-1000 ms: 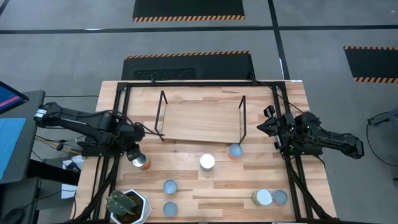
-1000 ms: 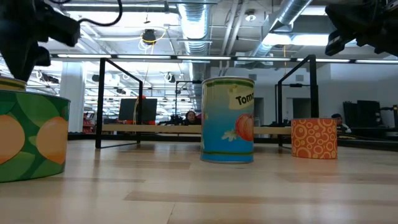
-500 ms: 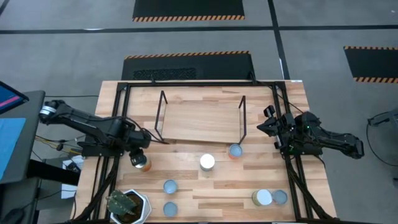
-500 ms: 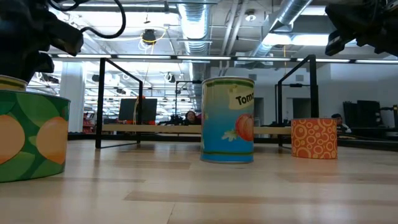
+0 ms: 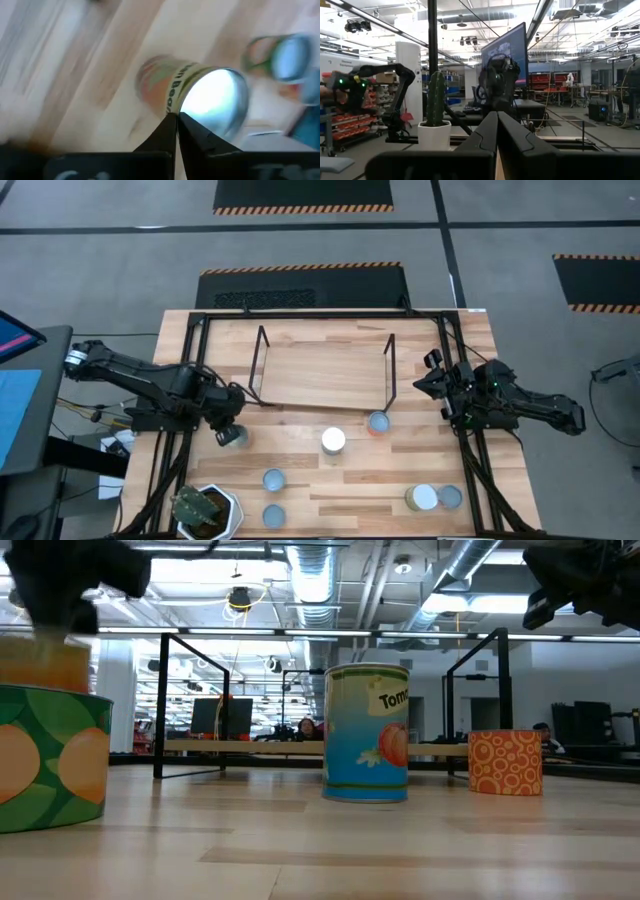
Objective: Pick and place cans onto a shelf
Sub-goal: Put the canned green beans on the shelf
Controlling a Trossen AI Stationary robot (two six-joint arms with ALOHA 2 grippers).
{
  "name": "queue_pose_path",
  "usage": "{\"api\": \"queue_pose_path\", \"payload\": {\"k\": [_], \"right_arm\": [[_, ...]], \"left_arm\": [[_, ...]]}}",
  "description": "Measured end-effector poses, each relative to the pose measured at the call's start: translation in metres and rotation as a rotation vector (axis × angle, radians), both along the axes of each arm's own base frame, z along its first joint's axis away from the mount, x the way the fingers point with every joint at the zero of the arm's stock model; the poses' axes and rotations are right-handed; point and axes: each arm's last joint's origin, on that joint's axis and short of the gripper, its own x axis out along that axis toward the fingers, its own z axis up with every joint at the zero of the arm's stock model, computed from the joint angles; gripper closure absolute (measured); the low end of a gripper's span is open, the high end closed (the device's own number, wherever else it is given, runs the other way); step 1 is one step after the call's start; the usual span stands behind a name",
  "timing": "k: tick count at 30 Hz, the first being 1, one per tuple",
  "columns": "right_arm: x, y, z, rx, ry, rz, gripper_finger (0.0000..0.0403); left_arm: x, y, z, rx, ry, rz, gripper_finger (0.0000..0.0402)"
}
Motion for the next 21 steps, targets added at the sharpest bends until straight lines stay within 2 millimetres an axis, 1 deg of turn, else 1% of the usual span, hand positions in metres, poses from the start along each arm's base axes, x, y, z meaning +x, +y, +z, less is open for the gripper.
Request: {"api": "queue_pose_path", "payload": {"k": [7, 9, 12, 15, 17, 21], "right_arm": [[0.000, 0.000, 0.001, -0.002, -0.007, -0.001, 0.0370], [-0.001, 0.000, 0.001, -0.004, -0.015, -0.001, 0.0370], [-0.001, 0.000, 0.002, -0.006, -0.023, -0.001, 0.0370], [-0.002, 0.001, 0.005, -0.014, -0.051, -0.001, 0.0370], [-0.003, 0.001, 0.006, -0.018, -0.066, -0.001, 0.0370], [-0.005, 0.001, 0.010, -0.031, -0.113, -0.001, 0.0370]], "left_arm": [[0.011, -0.003, 0.052, -0.035, -0.218, -0.063, 0.0401], [0.016, -0.002, 0.067, 0.003, -0.316, -0.061, 0.0401], [0.025, 0.005, 0.083, 0.097, -0.436, -0.063, 0.0401], [0.039, 0.017, 0.092, 0.219, -0.497, -0.064, 0.0401], [0.053, 0.029, 0.095, 0.288, -0.513, -0.076, 0.0401], [0.084, 0.060, 0.093, 0.367, -0.487, -0.110, 0.0401]]}}
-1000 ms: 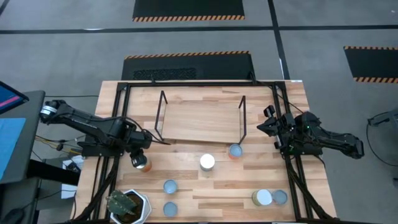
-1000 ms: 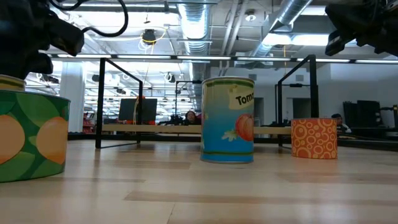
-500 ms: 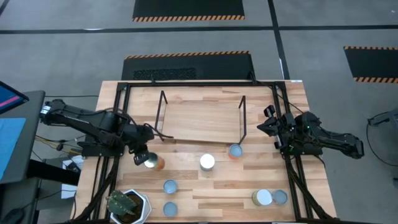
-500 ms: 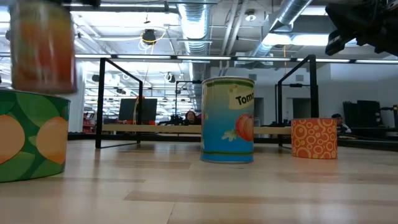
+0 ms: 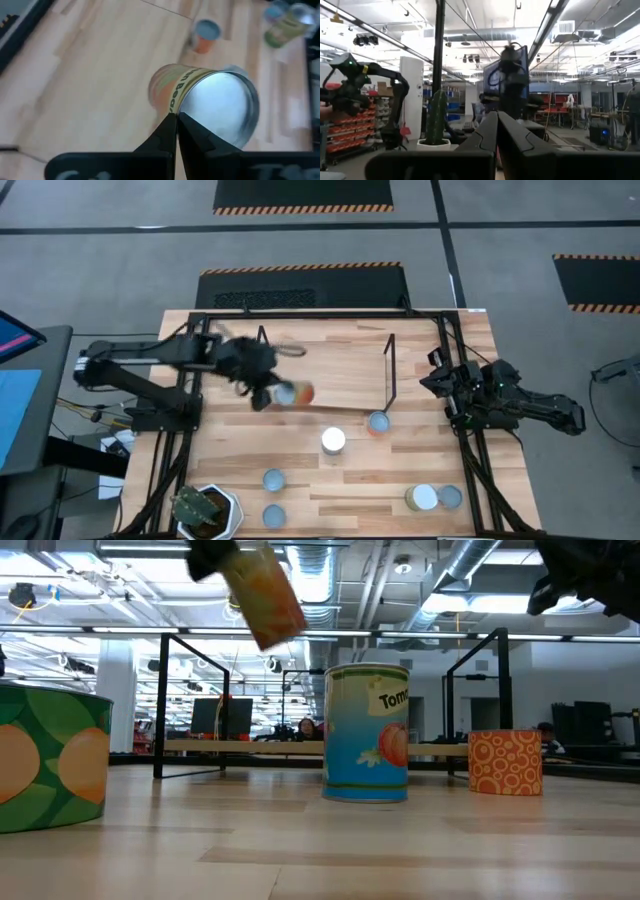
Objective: Pick and place cans onto a shelf
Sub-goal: Put the canned green beans on the shelf
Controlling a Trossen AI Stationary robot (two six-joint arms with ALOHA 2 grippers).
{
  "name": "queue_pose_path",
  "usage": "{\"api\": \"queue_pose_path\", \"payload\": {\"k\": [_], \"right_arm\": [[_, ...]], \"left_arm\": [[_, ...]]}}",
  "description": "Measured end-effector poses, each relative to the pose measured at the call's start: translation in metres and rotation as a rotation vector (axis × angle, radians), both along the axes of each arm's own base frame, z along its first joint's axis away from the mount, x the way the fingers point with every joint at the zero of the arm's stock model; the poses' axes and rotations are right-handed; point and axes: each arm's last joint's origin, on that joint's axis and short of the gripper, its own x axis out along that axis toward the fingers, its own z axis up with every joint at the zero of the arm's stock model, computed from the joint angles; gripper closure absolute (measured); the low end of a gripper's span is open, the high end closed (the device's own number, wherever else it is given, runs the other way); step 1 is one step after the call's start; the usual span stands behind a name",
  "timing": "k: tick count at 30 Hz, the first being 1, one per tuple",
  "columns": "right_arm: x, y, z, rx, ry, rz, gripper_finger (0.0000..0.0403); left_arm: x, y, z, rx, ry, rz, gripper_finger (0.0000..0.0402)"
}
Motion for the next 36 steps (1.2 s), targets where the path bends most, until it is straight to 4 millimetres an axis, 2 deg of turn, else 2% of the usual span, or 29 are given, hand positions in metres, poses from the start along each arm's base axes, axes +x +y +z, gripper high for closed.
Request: {"api": "queue_pose_path", "payload": {"k": [7, 13, 17, 20, 26, 36], "right_arm": [[-0.002, 0.001, 0.003, -0.011, -0.038, 0.000, 0.0370], [-0.002, 0.001, 0.003, -0.010, -0.039, 0.000, 0.0370], [-0.002, 0.001, 0.003, -0.010, -0.039, 0.001, 0.0370], [-0.002, 0.001, 0.003, -0.010, -0.037, 0.001, 0.0370], [-0.001, 0.000, 0.002, -0.003, -0.027, 0.003, 0.0370], [-0.001, 0.000, 0.002, 0.032, -0.015, 0.024, 0.0370]], "left_arm": [[0.054, 0.059, -0.014, -0.028, 0.087, -0.056, 0.0401], [0.086, 0.103, -0.035, -0.019, 0.214, -0.055, 0.0401], [0.107, 0.125, -0.048, -0.017, 0.237, -0.053, 0.0401], [0.119, 0.134, -0.057, -0.027, 0.288, -0.070, 0.0401], [0.122, 0.145, -0.067, -0.042, 0.413, -0.067, 0.0401], [0.091, 0.165, -0.070, -0.059, 0.637, -0.013, 0.0401]]}}
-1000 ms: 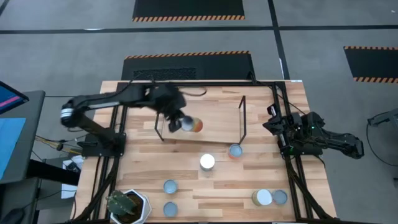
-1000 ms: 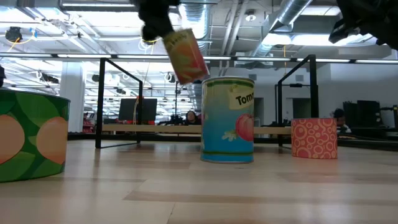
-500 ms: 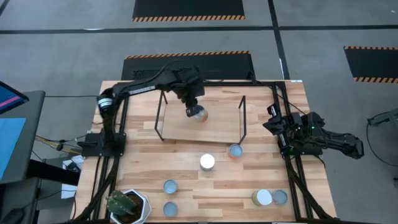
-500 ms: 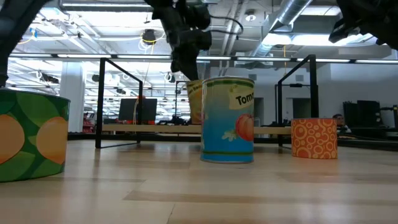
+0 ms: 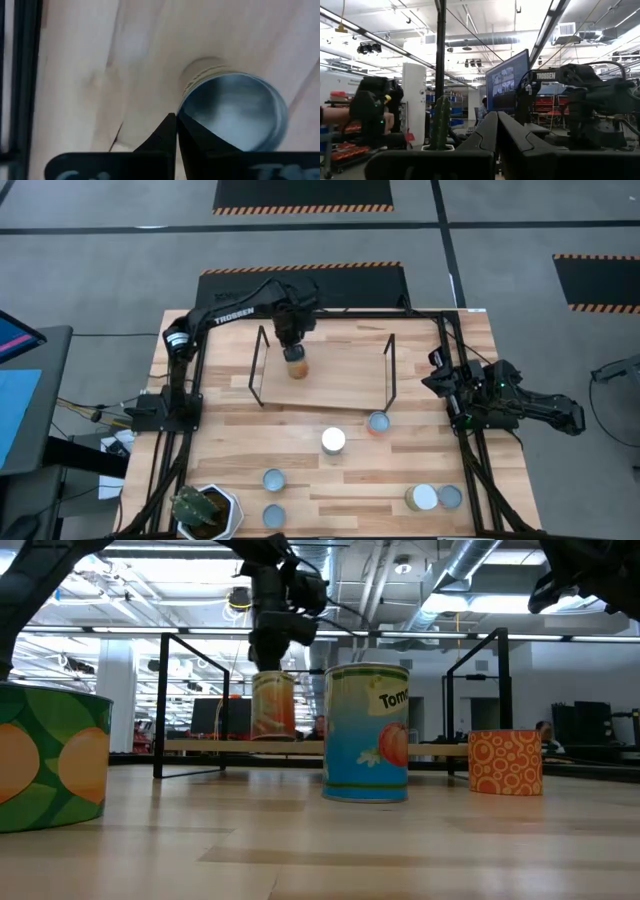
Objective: Pick and place cans onto a shelf
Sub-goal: Put the canned green beans on the shelf
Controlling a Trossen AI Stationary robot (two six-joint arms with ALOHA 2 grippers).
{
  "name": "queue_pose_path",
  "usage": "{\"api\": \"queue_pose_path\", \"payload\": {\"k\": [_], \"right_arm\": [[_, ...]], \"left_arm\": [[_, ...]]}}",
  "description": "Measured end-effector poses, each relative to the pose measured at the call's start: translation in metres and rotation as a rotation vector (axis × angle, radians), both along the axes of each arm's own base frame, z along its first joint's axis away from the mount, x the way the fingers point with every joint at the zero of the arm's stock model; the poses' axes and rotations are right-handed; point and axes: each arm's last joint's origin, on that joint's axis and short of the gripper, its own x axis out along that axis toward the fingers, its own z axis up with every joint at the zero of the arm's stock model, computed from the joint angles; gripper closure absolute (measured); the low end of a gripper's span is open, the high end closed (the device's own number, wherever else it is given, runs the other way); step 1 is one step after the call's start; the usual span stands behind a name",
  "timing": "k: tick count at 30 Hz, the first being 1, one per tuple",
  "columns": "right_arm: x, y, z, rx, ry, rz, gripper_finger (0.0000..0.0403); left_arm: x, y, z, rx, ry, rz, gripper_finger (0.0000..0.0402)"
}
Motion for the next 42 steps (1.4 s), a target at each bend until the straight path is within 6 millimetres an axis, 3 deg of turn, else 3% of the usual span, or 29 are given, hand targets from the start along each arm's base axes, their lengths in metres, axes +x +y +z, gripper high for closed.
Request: {"api": "queue_pose_path", "payload": {"k": [10, 42], "right_arm": [[0.000, 0.000, 0.000, -0.001, 0.000, 0.000, 0.0370], [0.001, 0.000, -0.002, -0.008, 0.020, -0.011, 0.0370]], "left_arm": [[-0.010, 0.010, 0.000, 0.023, 0.052, 0.029, 0.0401], [-0.013, -0.008, 0.002, 0.070, 0.192, 0.025, 0.0401]]}}
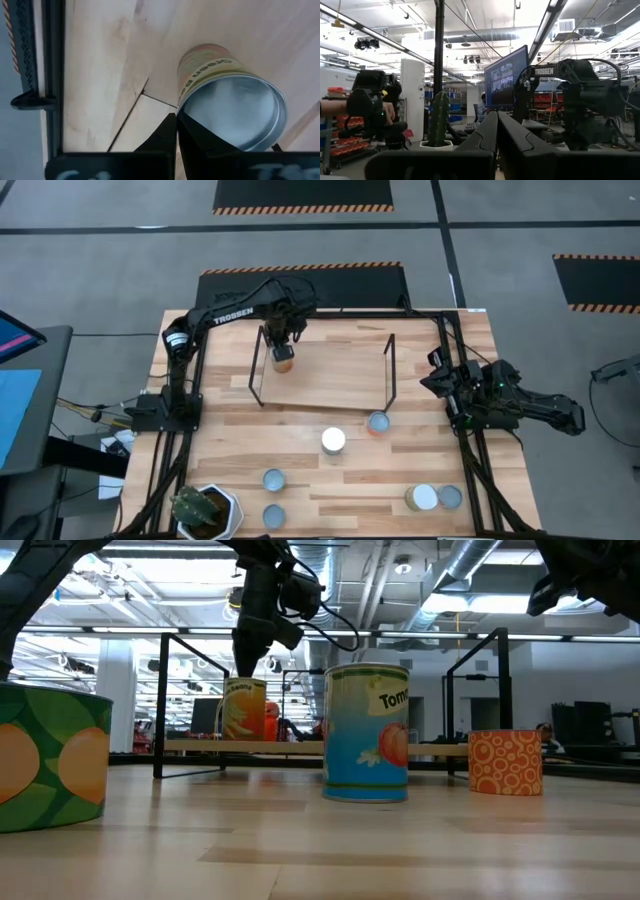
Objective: Pick and place cans onto a shelf
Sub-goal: Put the canned green beans on the shelf
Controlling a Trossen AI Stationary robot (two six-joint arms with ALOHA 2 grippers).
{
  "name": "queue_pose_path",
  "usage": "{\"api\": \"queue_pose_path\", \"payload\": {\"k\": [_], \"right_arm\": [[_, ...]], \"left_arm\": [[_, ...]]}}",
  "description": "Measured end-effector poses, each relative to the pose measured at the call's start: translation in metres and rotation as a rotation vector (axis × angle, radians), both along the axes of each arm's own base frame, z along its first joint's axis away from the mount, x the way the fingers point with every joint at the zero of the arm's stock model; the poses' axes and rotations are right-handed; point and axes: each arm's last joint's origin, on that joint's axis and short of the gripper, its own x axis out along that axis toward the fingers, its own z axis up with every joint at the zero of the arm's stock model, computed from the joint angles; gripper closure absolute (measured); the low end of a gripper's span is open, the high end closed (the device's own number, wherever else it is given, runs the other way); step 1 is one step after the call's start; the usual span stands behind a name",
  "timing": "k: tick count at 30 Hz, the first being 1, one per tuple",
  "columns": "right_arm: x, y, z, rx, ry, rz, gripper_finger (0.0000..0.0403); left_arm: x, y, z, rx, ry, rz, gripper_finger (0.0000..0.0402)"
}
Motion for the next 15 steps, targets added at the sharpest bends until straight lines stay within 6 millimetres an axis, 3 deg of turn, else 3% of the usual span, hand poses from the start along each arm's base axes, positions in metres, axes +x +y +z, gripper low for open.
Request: {"api": "queue_pose_path", "payload": {"k": [15], "right_arm": [[0.0000, 0.0001, 0.0000, -0.001, 0.000, 0.002, 0.0370]], "left_arm": [[-0.0017, -0.0007, 0.0001, -0.016, 0.012, 0.008, 0.0401]]}}
